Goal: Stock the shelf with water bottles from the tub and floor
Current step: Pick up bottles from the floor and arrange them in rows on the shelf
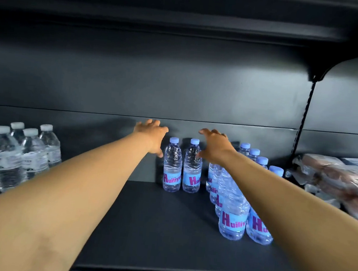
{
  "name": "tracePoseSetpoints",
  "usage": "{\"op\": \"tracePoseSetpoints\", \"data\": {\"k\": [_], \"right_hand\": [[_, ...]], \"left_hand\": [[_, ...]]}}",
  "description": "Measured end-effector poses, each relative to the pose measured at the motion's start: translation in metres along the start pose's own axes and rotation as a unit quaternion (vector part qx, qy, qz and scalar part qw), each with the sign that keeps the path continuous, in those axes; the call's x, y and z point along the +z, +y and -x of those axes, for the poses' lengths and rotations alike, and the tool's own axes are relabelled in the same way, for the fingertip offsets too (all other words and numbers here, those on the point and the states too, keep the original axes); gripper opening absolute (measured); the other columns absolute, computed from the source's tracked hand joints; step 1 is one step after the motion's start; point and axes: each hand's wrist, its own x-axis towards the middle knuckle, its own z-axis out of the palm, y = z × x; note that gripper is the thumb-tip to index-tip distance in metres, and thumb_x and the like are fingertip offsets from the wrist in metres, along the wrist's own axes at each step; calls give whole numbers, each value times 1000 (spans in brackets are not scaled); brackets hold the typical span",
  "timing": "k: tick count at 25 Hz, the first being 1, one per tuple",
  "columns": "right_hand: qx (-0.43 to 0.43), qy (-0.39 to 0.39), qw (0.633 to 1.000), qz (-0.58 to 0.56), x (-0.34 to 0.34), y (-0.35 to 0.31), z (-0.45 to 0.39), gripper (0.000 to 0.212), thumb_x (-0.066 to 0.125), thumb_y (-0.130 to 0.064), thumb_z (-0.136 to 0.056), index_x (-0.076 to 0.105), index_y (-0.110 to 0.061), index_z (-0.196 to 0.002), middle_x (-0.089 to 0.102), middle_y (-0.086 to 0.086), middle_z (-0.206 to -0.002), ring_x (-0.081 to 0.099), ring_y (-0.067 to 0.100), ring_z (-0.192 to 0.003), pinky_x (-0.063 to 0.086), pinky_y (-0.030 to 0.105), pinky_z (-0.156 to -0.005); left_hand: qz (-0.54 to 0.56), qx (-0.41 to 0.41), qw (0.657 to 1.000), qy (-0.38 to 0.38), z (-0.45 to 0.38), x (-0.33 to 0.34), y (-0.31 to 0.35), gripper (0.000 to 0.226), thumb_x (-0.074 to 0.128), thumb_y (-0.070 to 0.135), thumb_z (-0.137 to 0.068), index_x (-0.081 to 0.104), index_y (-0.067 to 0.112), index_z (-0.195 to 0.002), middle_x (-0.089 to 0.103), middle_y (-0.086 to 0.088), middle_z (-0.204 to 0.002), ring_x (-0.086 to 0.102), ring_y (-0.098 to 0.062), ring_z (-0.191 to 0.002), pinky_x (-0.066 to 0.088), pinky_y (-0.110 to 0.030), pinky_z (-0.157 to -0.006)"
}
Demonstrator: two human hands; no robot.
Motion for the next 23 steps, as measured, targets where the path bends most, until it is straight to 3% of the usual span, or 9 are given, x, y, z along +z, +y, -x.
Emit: {"op": "tracePoseSetpoints", "data": {"k": [5,8,12,16,20,23], "right_hand": [[-27,-33,987,155,-32,-19,67,94,73,-52,-71,23,-25,-146,27,5,-149,11,30,-142,29,49,-110],[-14,-74,978,194,-44,-31,114,104,71,-61,-67,16,-28,-148,22,4,-151,3,30,-144,21,52,-113],[6,-77,986,146,-48,-50,184,105,73,-59,-67,15,-27,-149,12,5,-156,-7,31,-146,9,55,-115],[2,-64,991,114,-22,-82,278,100,74,-57,-67,22,-25,-146,18,9,-154,-1,31,-145,15,52,-113],[-34,-55,997,53,47,-132,383,102,73,-58,-67,18,-27,-147,18,9,-153,4,30,-145,18,50,-113],[-63,-80,995,-15,123,-170,465,100,71,-54,-72,14,-26,-149,14,9,-156,2,29,-146,18,50,-114]], "left_hand": [[-99,-31,990,-99,77,-27,-4,105,73,51,-72,7,26,-150,0,-9,-158,-4,-28,-146,10,-51,-115],[-157,-49,975,-146,127,-39,-10,114,72,55,-70,-5,28,-150,-10,-11,-158,-12,-28,-145,6,-54,-115],[-151,-48,975,-157,202,-39,-15,120,73,57,-69,-12,28,-149,-18,-10,-157,-17,-27,-145,2,-54,-115],[-110,-44,980,-158,313,-7,-27,121,75,54,-69,-13,27,-149,-21,-11,-156,-17,-27,-144,2,-53,-116],[-42,-35,986,-157,443,55,-48,118,75,51,-70,-10,26,-149,-18,-13,-156,-14,-28,-145,5,-50,-118],[16,-53,978,-201,541,124,-68,119,76,49,-69,-9,26,-149,-17,-14,-156,-11,-29,-146,6,-48,-118]]}}
